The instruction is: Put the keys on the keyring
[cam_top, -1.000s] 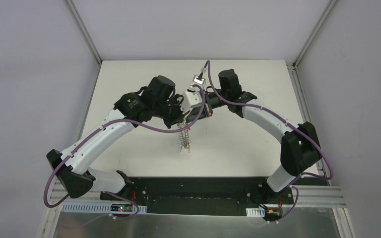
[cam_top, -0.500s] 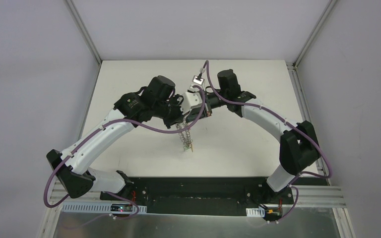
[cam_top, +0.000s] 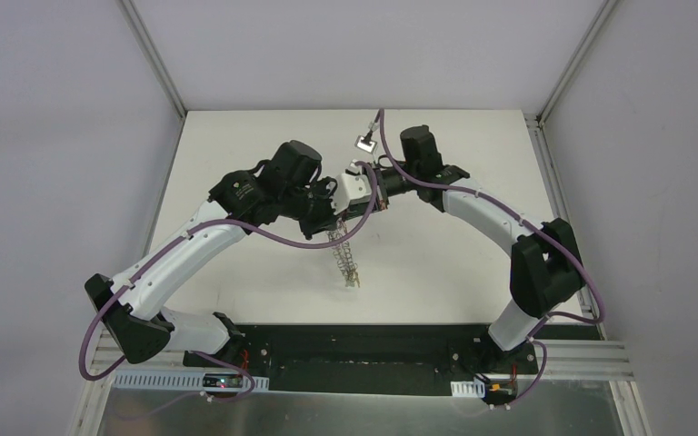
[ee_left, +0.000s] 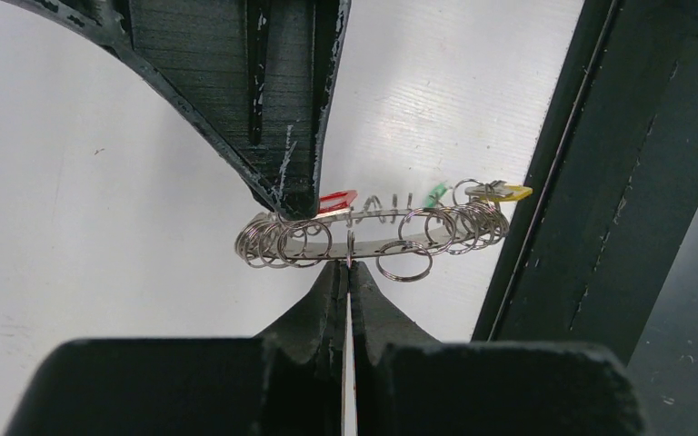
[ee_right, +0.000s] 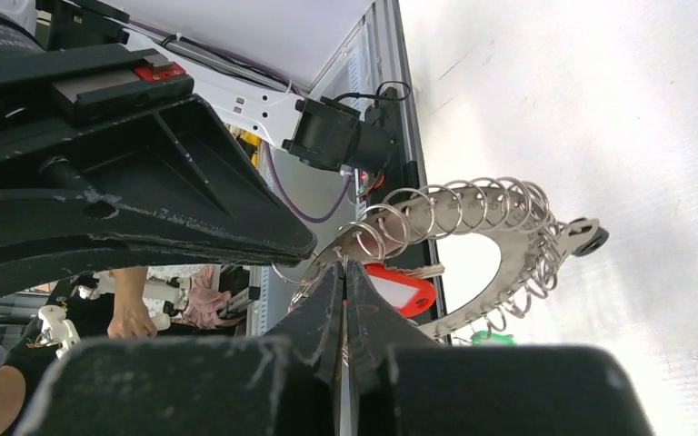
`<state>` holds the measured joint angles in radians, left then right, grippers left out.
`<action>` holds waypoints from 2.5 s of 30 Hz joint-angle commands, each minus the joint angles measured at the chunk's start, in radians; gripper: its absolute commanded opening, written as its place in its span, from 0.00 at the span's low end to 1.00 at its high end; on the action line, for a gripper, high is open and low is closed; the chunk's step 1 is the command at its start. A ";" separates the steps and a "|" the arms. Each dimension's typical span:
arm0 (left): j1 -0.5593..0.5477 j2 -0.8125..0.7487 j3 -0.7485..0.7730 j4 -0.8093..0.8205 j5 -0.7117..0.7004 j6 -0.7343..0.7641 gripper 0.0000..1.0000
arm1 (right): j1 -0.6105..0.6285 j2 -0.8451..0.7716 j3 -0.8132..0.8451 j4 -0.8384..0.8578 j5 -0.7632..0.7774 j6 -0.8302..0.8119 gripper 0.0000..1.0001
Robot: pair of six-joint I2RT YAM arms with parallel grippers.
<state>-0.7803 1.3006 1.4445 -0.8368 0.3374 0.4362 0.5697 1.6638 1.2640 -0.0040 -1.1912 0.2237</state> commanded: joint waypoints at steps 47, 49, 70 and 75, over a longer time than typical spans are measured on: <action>-0.019 -0.003 0.032 0.066 -0.128 -0.080 0.00 | 0.020 -0.015 0.035 0.124 -0.083 0.070 0.00; -0.019 -0.004 0.031 0.065 -0.127 -0.079 0.00 | 0.020 -0.012 0.035 0.119 -0.074 0.068 0.00; -0.022 -0.019 0.011 0.061 -0.089 -0.048 0.00 | 0.020 0.019 0.081 0.009 0.012 0.016 0.00; -0.025 -0.021 0.011 0.055 -0.079 -0.043 0.00 | 0.020 0.026 0.093 -0.036 0.040 -0.003 0.00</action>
<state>-0.7868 1.3094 1.4483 -0.8085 0.2039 0.3851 0.5850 1.6772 1.3037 -0.0170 -1.2121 0.2584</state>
